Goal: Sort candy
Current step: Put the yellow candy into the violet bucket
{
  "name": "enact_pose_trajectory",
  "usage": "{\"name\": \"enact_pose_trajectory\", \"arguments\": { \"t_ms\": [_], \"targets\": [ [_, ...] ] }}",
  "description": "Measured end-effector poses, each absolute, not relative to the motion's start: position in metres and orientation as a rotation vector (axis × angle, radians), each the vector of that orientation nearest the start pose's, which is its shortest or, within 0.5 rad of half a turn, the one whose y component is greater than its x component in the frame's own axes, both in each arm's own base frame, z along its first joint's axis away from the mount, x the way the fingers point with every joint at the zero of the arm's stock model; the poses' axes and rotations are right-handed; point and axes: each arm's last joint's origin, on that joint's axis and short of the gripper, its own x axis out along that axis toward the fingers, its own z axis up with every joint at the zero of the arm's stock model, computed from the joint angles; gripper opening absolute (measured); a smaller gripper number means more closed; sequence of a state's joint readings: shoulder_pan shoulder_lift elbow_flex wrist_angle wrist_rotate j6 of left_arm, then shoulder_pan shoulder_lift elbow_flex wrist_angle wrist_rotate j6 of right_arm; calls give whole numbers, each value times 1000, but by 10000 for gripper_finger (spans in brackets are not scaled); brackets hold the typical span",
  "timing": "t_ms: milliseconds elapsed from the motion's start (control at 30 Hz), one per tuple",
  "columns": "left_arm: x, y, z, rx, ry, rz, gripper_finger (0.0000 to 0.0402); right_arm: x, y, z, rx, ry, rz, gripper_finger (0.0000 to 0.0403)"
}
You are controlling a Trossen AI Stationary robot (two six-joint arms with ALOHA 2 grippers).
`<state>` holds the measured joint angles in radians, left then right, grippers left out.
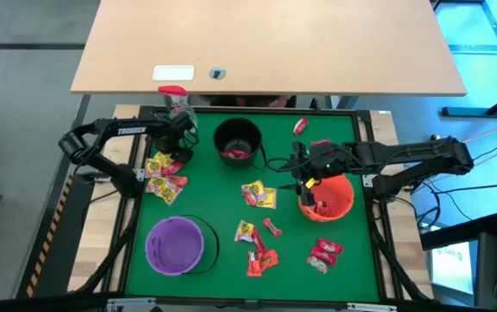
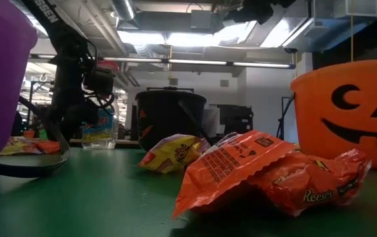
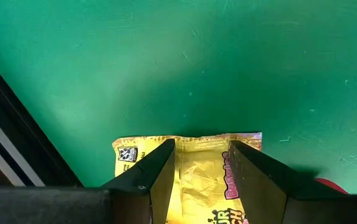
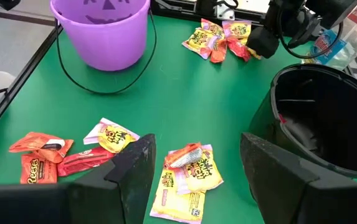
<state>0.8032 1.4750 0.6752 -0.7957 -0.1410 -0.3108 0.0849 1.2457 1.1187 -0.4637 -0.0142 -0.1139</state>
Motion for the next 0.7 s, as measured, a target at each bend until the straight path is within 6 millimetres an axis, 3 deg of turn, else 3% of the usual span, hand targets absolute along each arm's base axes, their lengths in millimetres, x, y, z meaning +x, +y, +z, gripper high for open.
{"name": "enact_pose_trajectory", "arguments": {
  "t_ms": [167,433,567,700],
  "targets": [
    [140,151,138,-752,1440,970,127,266,23,328,-136,585,115,232],
    [138,148,139,-741,1475,942,13,266,22,328,-141,585,100,232],
    [140,144,142,-686,1479,929,1,266,22,329,-141,583,98,232],
    [148,141,164,-604,1430,938,0,266,22,329,-146,576,80,232]
  ]
}}
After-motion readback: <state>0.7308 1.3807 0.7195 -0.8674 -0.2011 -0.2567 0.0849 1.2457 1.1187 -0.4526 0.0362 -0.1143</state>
